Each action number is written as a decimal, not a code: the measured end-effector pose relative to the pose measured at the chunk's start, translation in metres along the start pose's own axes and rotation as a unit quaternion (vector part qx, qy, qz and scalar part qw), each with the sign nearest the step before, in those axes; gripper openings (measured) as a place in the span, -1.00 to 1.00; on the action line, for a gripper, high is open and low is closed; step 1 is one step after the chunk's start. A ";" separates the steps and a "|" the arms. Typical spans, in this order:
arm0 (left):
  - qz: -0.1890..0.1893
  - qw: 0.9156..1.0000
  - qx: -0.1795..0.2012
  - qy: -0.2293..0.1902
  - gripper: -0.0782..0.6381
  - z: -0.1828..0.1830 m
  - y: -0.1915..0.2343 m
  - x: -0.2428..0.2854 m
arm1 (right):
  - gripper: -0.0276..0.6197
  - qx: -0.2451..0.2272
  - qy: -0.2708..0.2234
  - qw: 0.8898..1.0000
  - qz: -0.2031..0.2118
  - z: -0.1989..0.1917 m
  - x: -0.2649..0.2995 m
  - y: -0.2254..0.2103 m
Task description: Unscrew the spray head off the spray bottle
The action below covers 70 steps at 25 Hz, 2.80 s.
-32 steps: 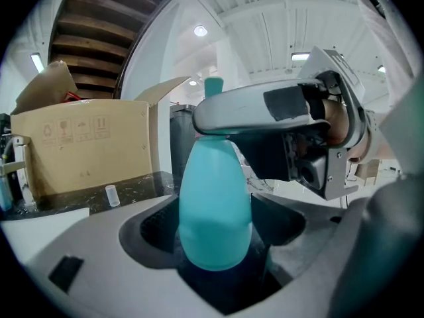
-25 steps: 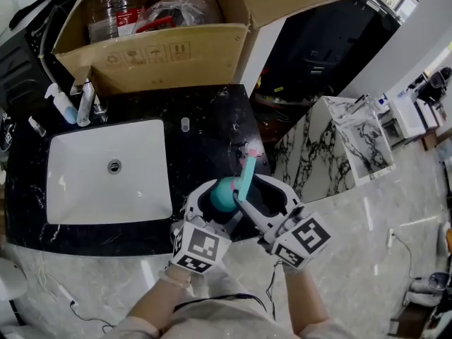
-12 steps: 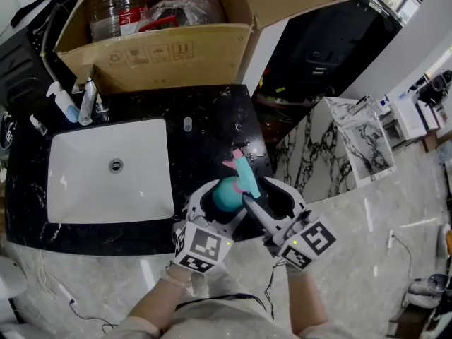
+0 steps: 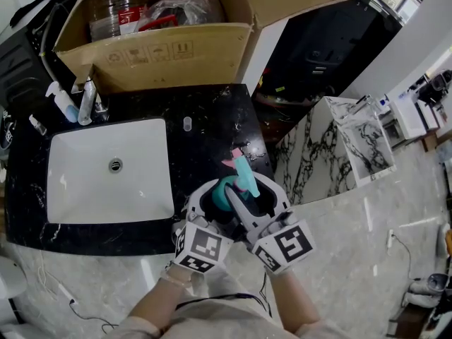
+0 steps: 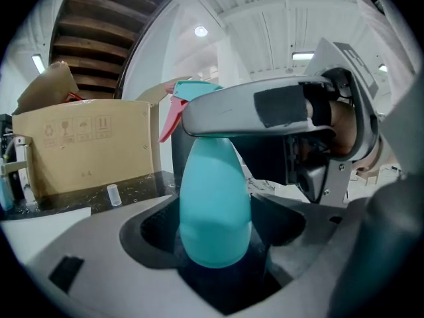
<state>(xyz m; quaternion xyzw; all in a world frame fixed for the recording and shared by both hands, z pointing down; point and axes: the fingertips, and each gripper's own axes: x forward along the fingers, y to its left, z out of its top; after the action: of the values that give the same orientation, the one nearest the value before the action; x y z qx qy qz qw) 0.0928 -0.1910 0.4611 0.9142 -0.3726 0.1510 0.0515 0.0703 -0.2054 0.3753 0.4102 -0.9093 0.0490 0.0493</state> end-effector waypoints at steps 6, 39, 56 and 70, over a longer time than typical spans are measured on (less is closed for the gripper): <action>-0.003 1.000 0.005 0.002 0.16 -0.001 -0.001 0.000 | -0.43 -0.020 -0.015 0.999 0.046 0.002 -0.002 0.001; -0.009 1.000 0.000 0.001 0.16 -0.001 0.000 0.002 | -0.46 0.066 -0.104 0.990 0.067 0.021 -0.066 -0.051; -0.005 1.000 -0.003 0.000 0.15 -0.002 0.002 0.001 | -0.41 0.066 0.013 0.997 0.039 0.001 -0.045 -0.004; -0.002 1.000 -0.004 0.001 0.15 -0.002 0.001 0.002 | -0.47 0.016 0.019 0.999 0.037 0.014 -0.005 -0.007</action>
<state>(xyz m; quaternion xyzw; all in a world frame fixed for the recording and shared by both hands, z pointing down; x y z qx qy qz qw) 0.0931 -0.1924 0.4636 0.9144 -0.3718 0.1500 0.0558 0.0780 -0.2080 0.3609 0.3757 -0.9221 0.0731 0.0579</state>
